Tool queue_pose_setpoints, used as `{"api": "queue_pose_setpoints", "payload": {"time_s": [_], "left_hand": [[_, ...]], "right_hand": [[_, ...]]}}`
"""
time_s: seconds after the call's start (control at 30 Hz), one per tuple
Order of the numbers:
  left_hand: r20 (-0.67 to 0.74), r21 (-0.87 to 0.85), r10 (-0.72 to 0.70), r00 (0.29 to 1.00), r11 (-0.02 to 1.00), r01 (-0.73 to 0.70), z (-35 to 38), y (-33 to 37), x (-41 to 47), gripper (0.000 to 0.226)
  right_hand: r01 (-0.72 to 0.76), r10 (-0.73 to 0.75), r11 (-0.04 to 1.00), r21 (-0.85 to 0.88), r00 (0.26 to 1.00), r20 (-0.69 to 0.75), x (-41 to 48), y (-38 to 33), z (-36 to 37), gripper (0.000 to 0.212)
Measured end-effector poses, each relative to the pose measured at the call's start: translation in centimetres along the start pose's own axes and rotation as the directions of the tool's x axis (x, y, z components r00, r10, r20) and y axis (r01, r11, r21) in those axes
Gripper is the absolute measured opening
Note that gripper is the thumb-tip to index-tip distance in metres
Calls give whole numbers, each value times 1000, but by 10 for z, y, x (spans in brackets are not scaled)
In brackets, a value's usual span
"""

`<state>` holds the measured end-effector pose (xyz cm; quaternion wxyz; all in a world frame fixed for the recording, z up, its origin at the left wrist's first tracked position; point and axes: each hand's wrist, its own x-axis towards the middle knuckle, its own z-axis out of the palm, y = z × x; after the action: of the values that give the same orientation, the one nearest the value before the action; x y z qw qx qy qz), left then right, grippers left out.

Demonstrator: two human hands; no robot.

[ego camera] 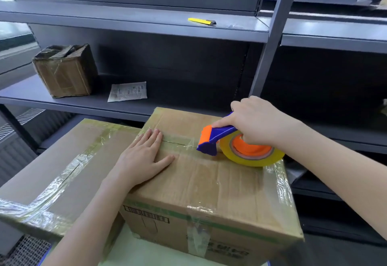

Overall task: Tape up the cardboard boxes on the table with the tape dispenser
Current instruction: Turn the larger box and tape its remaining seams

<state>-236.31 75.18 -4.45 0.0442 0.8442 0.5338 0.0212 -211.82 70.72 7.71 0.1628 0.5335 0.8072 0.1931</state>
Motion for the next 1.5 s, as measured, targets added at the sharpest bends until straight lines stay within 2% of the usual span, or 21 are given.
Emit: {"api": "queue_pose_setpoints", "payload": {"time_s": [0.1, 0.23, 0.4, 0.6, 0.73, 0.83, 0.97, 1.13, 1.3, 1.4, 1.5], "left_hand": [[13, -9, 48, 999, 999, -48, -4, 15, 1, 95], [1, -22, 196, 981, 980, -196, 0, 52, 7, 85], [-56, -46, 219, 974, 974, -221, 8, 63, 10, 85], [-13, -23, 220, 975, 975, -221, 4, 61, 10, 88], [-7, 8, 224, 975, 975, -223, 5, 59, 11, 105], [9, 8, 209, 978, 978, -209, 4, 61, 10, 100], [9, -3, 199, 980, 980, -199, 6, 59, 10, 107], [43, -10, 185, 982, 983, -185, 0, 62, 8, 96], [31, 9, 189, 981, 982, -190, 3, 65, 11, 115], [52, 20, 160, 986, 987, -161, 0, 73, 9, 93], [47, -10, 215, 975, 977, -215, -3, 92, 6, 89]], "right_hand": [[1, -1, 1000, 6, 1000, 1, 5, 0, 2, 60], [2, -3, 999, 45, 999, 39, 8, 1, 2, 64], [-8, 4, 996, 85, 999, 52, 7, 3, 2, 63], [2, -8, 995, 102, 999, 52, 3, 15, 5, 67], [-2, -2, 991, 133, 1000, 31, -7, 19, 9, 68], [-4, -1, 985, 175, 1000, 30, -9, 20, 10, 68], [-20, 2, 971, 238, 997, 76, -20, 33, 11, 69], [-93, 44, 962, 257, 981, 190, -56, 69, 15, 73], [-114, 65, 953, 280, 981, 181, -64, 64, 32, 71], [-89, 54, 964, 251, 988, 145, -65, 65, 33, 69], [-45, 28, 988, 146, 993, 114, -63, 58, 31, 68]]}}
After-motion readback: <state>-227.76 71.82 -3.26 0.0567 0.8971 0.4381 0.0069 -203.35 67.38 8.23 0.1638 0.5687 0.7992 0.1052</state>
